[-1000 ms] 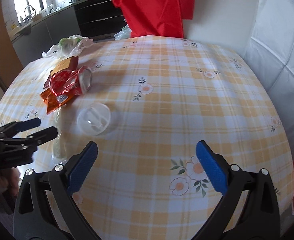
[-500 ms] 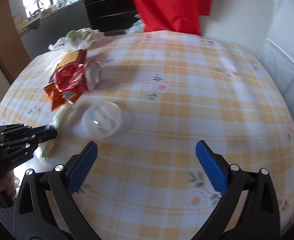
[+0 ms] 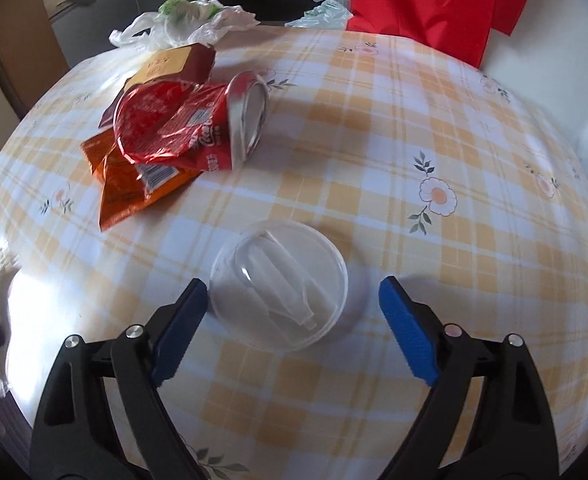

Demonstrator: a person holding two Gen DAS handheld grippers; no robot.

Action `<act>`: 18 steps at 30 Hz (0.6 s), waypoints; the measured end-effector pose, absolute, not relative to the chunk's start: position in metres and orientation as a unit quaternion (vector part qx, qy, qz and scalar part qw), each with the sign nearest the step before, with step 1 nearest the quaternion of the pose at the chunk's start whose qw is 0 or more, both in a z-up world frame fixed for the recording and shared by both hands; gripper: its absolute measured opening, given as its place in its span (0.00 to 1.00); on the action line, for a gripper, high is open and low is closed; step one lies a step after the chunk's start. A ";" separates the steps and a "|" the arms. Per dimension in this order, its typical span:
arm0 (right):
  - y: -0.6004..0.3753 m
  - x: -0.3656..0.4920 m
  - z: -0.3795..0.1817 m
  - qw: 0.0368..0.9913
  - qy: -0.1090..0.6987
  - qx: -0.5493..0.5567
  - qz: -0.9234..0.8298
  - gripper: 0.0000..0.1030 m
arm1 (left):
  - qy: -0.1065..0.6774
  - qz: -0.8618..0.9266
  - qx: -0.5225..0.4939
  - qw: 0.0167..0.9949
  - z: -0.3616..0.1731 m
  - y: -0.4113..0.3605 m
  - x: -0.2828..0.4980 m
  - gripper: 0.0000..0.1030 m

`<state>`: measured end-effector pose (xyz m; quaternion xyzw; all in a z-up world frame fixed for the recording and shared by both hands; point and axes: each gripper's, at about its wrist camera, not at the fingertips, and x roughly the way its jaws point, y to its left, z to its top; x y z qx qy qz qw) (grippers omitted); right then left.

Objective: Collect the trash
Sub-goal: 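Grasp the white plastic spoon with the left tool while the right tool grasps the clear lid, then carry spoon and lid over the bin and open the left tool to drop the spoon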

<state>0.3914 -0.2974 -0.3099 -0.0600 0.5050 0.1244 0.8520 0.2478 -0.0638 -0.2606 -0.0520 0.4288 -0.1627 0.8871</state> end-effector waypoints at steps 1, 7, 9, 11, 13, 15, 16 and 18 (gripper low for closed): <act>-0.297 0.391 -0.309 0.853 0.503 -0.058 0.125 0.70 | 0.426 -0.162 -0.055 0.889 -0.259 -0.058 0.243 0.11; -0.295 0.377 -0.294 0.858 0.496 -0.031 0.131 0.65 | 0.406 -0.154 -0.066 0.898 -0.246 -0.031 0.219 0.11; -0.292 0.365 -0.284 0.862 0.486 -0.028 0.141 0.65 | 0.401 -0.154 -0.071 0.900 -0.240 -0.023 0.211 0.11; -0.290 0.352 -0.273 0.865 0.477 -0.021 0.151 0.65 | 0.400 -0.151 -0.080 0.901 -0.234 -0.016 0.199 0.11; -0.285 0.334 -0.257 0.871 0.463 -0.015 0.164 0.65 | 0.395 -0.148 -0.087 0.902 -0.224 -0.010 0.183 0.11; -0.279 0.317 -0.243 0.877 0.447 -0.009 0.174 0.65 | 0.394 -0.146 -0.100 0.902 -0.215 -0.004 0.170 0.11; -0.276 0.310 -0.238 0.878 0.442 -0.006 0.180 0.65 | 0.389 -0.144 -0.099 0.905 -0.209 -0.002 0.159 0.11; -0.268 0.292 -0.224 0.881 0.432 0.000 0.194 0.65 | 0.380 -0.139 -0.088 0.910 -0.199 -0.001 0.142 0.11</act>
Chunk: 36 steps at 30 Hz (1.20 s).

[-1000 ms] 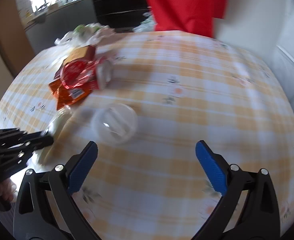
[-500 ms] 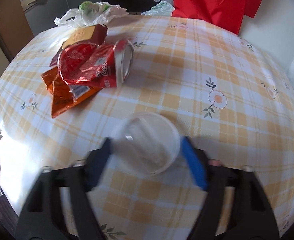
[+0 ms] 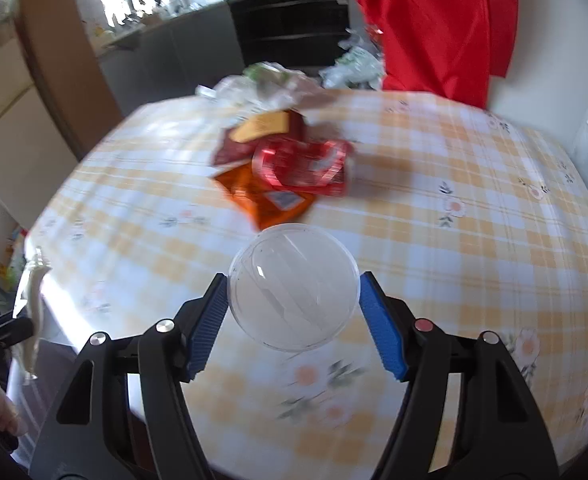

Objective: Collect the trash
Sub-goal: 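Carry spoon and lid over the bin and open the left tool to drop the spoon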

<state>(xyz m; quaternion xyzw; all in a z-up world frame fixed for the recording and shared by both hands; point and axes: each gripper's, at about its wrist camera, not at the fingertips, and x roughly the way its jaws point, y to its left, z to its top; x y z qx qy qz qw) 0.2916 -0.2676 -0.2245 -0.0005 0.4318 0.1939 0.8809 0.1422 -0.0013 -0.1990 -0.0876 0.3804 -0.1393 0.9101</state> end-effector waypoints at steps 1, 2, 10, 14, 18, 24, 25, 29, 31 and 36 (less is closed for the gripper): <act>-0.263 0.284 -0.218 0.882 0.426 0.003 0.201 0.65 | 0.377 -0.139 -0.086 0.912 -0.196 0.000 0.136 0.11; -0.259 0.274 -0.209 0.883 0.419 0.010 0.209 0.65 | 0.374 -0.136 -0.085 0.913 -0.191 0.002 0.127 0.11; -0.233 0.220 -0.158 0.896 0.369 0.026 0.248 0.65 | 0.374 -0.132 -0.087 0.914 -0.181 0.020 0.083 0.11; -0.226 0.203 -0.146 0.898 0.358 0.023 0.253 0.65 | 0.376 -0.138 -0.082 0.913 -0.180 0.024 0.065 0.11; -0.220 0.189 -0.139 0.902 0.351 0.018 0.253 0.65 | 0.382 -0.147 -0.078 0.909 -0.183 0.025 0.053 0.11; -0.220 0.178 -0.135 0.903 0.351 0.019 0.248 0.65 | 0.396 -0.155 -0.070 0.902 -0.191 0.025 0.045 0.12; -0.221 0.177 -0.136 0.903 0.352 0.020 0.247 0.65 | 0.396 -0.156 -0.072 0.902 -0.192 0.026 0.044 0.11; -0.221 0.175 -0.135 0.902 0.353 0.023 0.247 0.65 | 0.394 -0.156 -0.075 0.903 -0.192 0.030 0.042 0.11; -0.221 0.174 -0.134 0.902 0.351 0.024 0.250 0.65 | 0.394 -0.156 -0.077 0.903 -0.192 0.031 0.042 0.11; -0.222 0.167 -0.135 0.902 0.350 0.024 0.251 0.65 | 0.399 -0.154 -0.085 0.900 -0.195 0.036 0.044 0.11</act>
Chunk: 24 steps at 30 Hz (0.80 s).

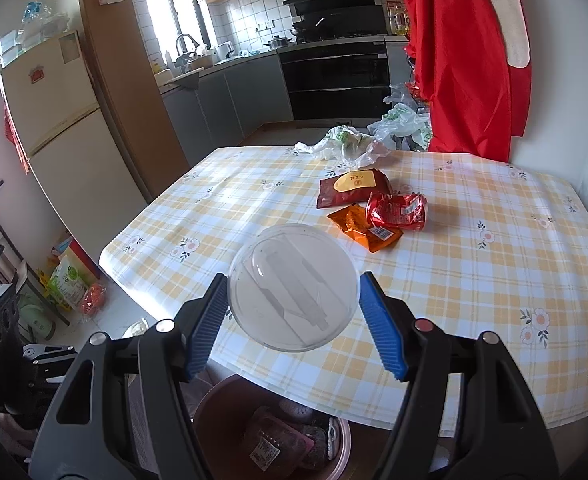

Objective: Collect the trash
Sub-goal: 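Carry spoon and lid over the bin and open the left tool to drop the spoon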

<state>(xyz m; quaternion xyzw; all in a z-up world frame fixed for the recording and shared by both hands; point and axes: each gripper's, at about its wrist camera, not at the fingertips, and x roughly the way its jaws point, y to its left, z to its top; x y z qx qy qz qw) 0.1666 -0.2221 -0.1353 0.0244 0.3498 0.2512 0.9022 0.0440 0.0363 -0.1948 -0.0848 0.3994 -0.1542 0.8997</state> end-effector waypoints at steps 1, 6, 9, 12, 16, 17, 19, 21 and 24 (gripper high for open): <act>-0.223 0.166 -0.136 0.902 0.350 0.026 0.250 0.65 | 0.401 -0.155 -0.085 0.899 -0.196 0.037 0.044 0.11; -0.232 0.158 -0.138 0.904 0.351 0.041 0.243 0.65 | 0.406 -0.161 -0.087 0.896 -0.201 0.041 0.043 0.11; -0.238 0.155 -0.138 0.904 0.351 0.049 0.241 0.65 | 0.413 -0.168 -0.088 0.891 -0.206 0.041 0.044 0.11; -0.241 0.151 -0.138 0.904 0.351 0.050 0.238 0.65 | 0.419 -0.178 -0.084 0.886 -0.210 0.036 0.045 0.11; -0.244 0.146 -0.140 0.904 0.353 0.046 0.235 0.65 | 0.429 -0.193 -0.081 0.879 -0.219 0.028 0.049 0.11; -0.245 0.146 -0.140 0.904 0.354 0.046 0.235 0.65 | 0.431 -0.195 -0.080 0.877 -0.221 0.026 0.050 0.11; -0.246 0.145 -0.142 0.903 0.358 0.047 0.233 0.65 | 0.437 -0.203 -0.078 0.873 -0.226 0.021 0.052 0.11; -0.247 0.145 -0.144 0.902 0.362 0.047 0.232 0.65 | 0.440 -0.214 -0.077 0.869 -0.228 0.016 0.054 0.12; -0.244 0.142 -0.145 0.900 0.365 0.041 0.235 0.65 | 0.431 -0.218 -0.086 0.872 -0.226 0.016 0.056 0.40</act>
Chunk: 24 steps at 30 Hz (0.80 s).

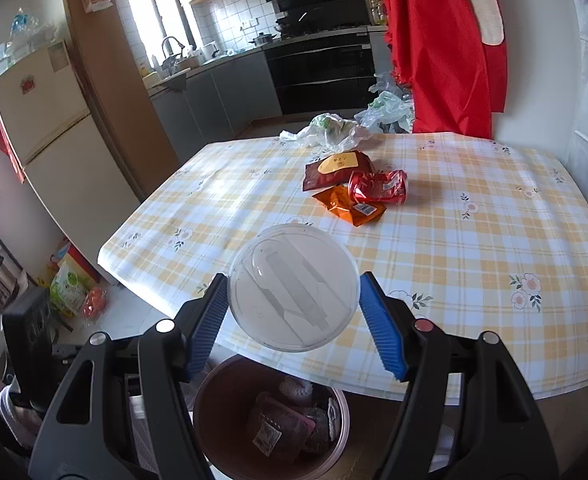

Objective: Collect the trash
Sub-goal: 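Carry spoon and lid over the bin and open the left tool to drop the spoon, then open the right tool to drop the clear lid into the bin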

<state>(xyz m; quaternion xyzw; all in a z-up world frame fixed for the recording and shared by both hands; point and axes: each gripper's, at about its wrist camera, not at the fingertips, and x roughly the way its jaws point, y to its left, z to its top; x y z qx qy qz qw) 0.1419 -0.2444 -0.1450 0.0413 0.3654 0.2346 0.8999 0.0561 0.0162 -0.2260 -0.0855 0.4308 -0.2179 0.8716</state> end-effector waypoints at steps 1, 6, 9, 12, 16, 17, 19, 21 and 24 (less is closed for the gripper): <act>-0.243 0.141 -0.145 0.899 0.366 0.037 0.236 0.65 | 0.426 -0.216 -0.092 0.874 -0.224 0.019 0.056 0.47; -0.231 0.130 -0.143 0.894 0.373 0.014 0.249 0.65 | 0.385 -0.169 -0.126 0.899 -0.201 0.049 0.055 0.72; -0.230 0.121 -0.142 0.892 0.374 0.011 0.254 0.65 | 0.356 -0.127 -0.134 0.916 -0.188 0.067 0.054 0.87; -0.230 0.115 -0.144 0.890 0.378 0.013 0.256 0.65 | 0.319 -0.073 -0.138 0.935 -0.172 0.086 0.050 0.94; -0.227 0.111 -0.149 0.883 0.390 0.006 0.260 0.65 | 0.286 -0.027 -0.127 0.949 -0.156 0.099 0.046 0.94; -0.226 0.111 -0.150 0.882 0.392 0.005 0.261 0.65 | 0.282 -0.026 -0.125 0.951 -0.154 0.101 0.045 0.94; -0.221 0.110 -0.154 0.877 0.399 0.001 0.268 0.65 | 0.276 -0.019 -0.120 0.953 -0.151 0.102 0.042 0.94; -0.215 0.110 -0.155 0.873 0.404 -0.005 0.275 0.65 | 0.278 -0.016 -0.114 0.954 -0.151 0.101 0.042 0.94; -0.206 0.108 -0.157 0.869 0.407 -0.011 0.282 0.66 | 0.285 -0.018 -0.106 0.952 -0.155 0.100 0.044 0.94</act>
